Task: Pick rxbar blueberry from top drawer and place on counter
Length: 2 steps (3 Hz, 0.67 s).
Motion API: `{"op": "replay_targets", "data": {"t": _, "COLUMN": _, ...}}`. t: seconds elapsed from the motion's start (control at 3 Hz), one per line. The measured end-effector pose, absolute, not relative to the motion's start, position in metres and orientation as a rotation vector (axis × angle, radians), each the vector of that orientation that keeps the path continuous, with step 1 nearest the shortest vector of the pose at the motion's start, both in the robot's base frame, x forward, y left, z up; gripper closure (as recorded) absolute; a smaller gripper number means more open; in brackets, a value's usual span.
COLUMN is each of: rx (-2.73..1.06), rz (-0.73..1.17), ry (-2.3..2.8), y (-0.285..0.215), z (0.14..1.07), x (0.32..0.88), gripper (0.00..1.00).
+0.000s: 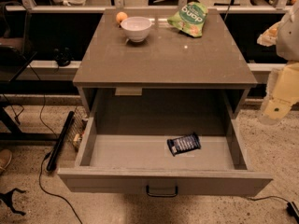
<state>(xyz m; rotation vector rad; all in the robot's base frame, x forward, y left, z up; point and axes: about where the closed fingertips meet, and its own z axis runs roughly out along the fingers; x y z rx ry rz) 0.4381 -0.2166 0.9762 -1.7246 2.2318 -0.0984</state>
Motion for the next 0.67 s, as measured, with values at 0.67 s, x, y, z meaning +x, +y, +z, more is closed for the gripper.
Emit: {"op": "replay_targets", "data": {"t": 0.67, "rx": -1.734, "rz": -0.042, "ry": 2.210, "y": -0.210, "z": 0.959, "x": 0.448, "gripper": 0.00}}
